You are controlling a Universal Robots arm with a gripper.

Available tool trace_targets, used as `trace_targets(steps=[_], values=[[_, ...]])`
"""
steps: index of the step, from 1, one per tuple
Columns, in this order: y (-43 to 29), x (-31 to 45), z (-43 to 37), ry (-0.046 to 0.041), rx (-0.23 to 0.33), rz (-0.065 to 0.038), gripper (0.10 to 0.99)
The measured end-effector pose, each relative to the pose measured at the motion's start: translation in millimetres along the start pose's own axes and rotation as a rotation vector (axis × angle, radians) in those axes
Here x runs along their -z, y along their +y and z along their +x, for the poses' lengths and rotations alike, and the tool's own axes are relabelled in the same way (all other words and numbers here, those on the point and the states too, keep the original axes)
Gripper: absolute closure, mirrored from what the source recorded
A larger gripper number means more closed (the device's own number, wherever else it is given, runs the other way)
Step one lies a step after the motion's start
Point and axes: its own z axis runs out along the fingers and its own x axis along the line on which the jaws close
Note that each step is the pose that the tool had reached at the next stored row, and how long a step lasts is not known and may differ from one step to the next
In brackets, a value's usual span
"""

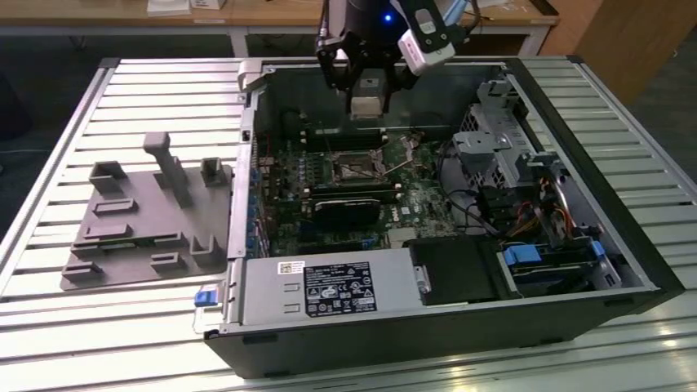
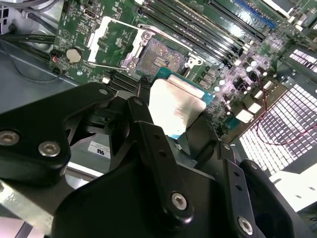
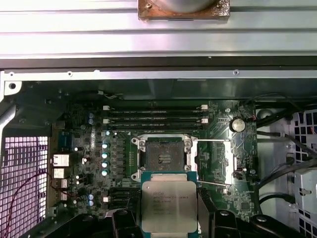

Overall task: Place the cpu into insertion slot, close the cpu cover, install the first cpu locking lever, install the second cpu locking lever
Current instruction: 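Place the cpu into insertion slot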

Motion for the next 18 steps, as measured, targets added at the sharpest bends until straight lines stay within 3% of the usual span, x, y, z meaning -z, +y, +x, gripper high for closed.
trace_targets(steps=[18], values=[[-2.4,-28.7,-0.5,-0.0017,0.000,-0.003,0.545]])
